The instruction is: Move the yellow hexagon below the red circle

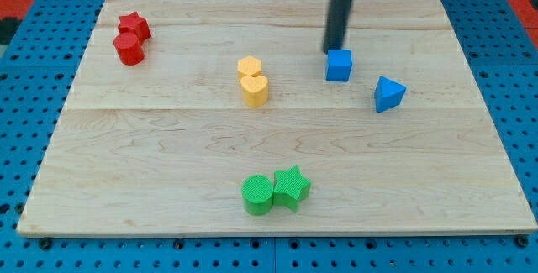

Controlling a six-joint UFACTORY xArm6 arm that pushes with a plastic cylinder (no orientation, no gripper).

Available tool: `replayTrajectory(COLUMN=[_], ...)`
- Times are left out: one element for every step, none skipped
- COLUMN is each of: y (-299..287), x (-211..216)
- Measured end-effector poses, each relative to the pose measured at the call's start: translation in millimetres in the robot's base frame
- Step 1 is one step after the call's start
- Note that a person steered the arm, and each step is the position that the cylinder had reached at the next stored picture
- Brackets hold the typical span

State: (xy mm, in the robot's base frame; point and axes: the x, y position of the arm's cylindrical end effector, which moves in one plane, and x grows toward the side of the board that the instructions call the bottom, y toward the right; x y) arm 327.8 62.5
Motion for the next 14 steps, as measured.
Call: replayTrajectory(y=[-76.2, -141.8, -205.5, -217.9, -218.4, -218.4, -199.6, -123.5, -49.4, -59.0, -84.4, -99.4, -153.9, -214.2], x=[-17.9, -27.3, -33.1, -33.0, -33.0, -33.1, -35.1, -35.1, -9.8, 31.4, 62.9, 66.7, 65.6, 65.6])
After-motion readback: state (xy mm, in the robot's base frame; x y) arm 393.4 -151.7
